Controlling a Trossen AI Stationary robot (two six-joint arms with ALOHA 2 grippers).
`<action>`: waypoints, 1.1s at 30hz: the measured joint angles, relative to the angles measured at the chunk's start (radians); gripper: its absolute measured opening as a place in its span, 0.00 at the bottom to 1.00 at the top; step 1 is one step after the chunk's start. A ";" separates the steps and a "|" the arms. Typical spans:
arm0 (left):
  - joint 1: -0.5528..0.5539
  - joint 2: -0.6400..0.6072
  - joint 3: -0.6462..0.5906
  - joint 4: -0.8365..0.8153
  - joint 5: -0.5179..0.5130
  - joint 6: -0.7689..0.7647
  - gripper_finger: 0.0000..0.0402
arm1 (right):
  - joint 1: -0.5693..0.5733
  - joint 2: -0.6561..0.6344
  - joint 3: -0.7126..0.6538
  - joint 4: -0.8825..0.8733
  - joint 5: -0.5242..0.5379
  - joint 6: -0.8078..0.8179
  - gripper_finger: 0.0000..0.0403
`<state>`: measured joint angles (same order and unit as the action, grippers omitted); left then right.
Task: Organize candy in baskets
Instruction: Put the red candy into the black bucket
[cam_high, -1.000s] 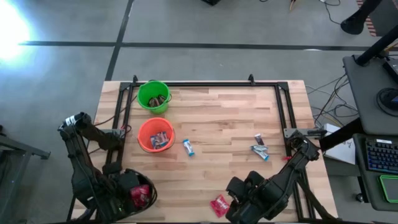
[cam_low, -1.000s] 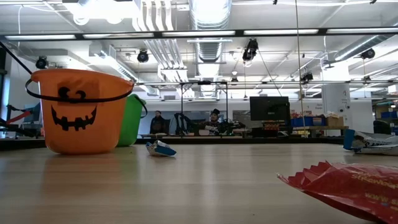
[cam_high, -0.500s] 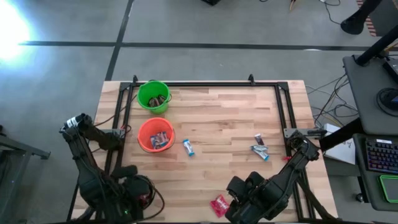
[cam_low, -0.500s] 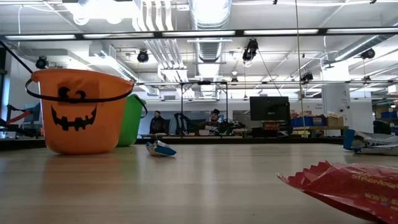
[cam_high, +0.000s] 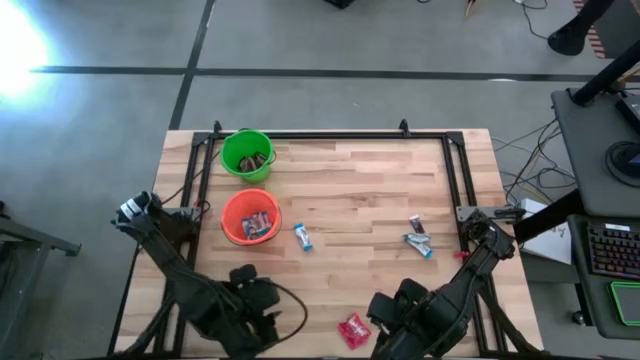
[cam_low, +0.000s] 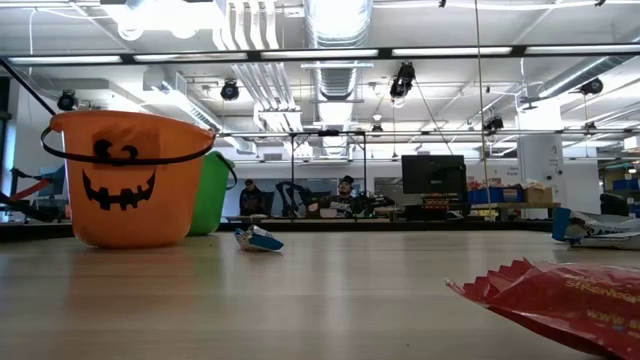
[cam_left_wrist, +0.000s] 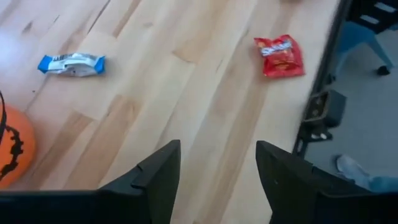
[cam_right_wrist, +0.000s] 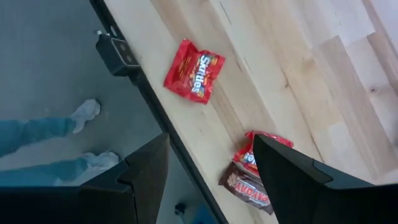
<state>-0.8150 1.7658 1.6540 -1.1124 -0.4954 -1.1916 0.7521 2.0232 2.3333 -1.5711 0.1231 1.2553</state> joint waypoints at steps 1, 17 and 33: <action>0.006 0.009 0.003 -0.004 0.004 -0.010 0.48 | 0.000 0.000 0.000 0.000 0.003 0.001 0.56; 0.012 0.024 0.019 -0.011 -0.021 -0.116 0.48 | 0.005 -0.001 -0.204 0.018 0.098 -0.397 0.56; 0.012 0.026 0.019 -0.075 0.015 -0.184 0.48 | -0.049 0.000 -0.408 0.337 0.034 0.088 0.56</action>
<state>-0.8028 1.7916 1.6733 -1.1877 -0.4805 -1.3754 0.7029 2.0232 1.9255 -1.2344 0.1571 1.3430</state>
